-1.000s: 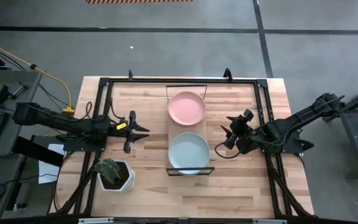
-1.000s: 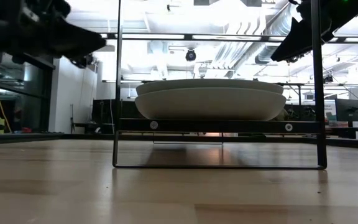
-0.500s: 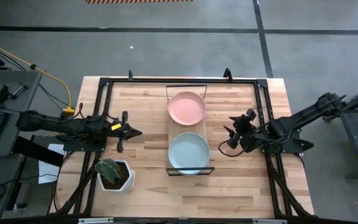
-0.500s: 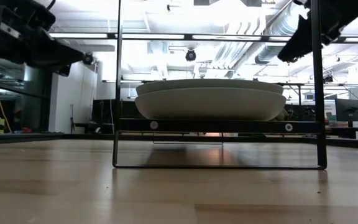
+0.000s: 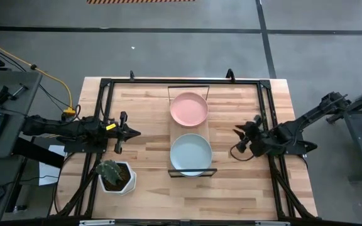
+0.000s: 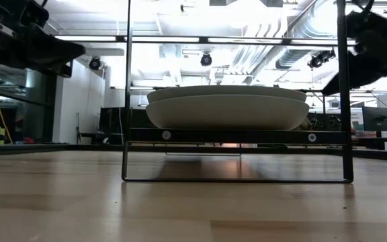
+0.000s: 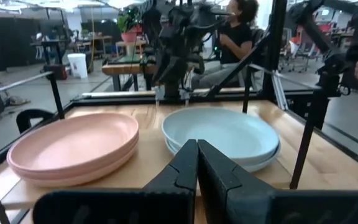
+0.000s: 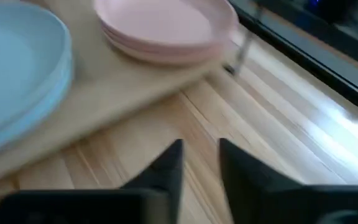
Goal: Place and stack plates onto a shelf
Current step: Return to Home Position
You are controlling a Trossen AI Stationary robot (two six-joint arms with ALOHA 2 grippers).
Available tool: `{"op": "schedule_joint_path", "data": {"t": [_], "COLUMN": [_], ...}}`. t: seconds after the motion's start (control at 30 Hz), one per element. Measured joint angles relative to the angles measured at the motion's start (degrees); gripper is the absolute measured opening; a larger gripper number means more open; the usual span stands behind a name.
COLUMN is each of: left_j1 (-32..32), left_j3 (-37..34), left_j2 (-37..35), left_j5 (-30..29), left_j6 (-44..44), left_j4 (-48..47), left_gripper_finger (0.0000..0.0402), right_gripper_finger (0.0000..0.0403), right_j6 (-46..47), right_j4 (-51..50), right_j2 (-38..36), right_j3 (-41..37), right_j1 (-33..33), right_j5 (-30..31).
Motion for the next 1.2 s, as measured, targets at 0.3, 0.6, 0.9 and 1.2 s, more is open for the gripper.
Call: {"op": "schedule_joint_path", "data": {"t": [0.3, 0.6, 0.9, 1.2], "left_j1": [-0.01, 0.00, 0.00, 0.00], "left_j3": [0.02, 0.02, 0.02, 0.02], "left_j2": [-0.22, -0.21, -0.19, -0.19], "left_j5": [1.05, -0.52, -2.92, -2.94], "left_j6": [0.57, 5.78, 5.61, 5.58], "left_j4": [0.19, -0.04, 0.30, 0.31], "left_gripper_finger": [0.0000, 0.0000, 0.0000, 0.0000], "right_gripper_finger": [0.0009, 0.0001, 0.0000, 0.0000], "right_j6": [-39.54, -43.36, -43.74, -40.75], "right_j4": [38.48, 36.37, 32.85, 38.87], "right_j2": [-9.95, -17.15, -27.48, -31.73], "right_j3": [-9.19, -13.82, -18.30, -25.21], "right_j1": [-23.84, -38.98, -39.36, -39.32], "right_j5": [-29.50, -46.08, -48.44, -53.84]}}
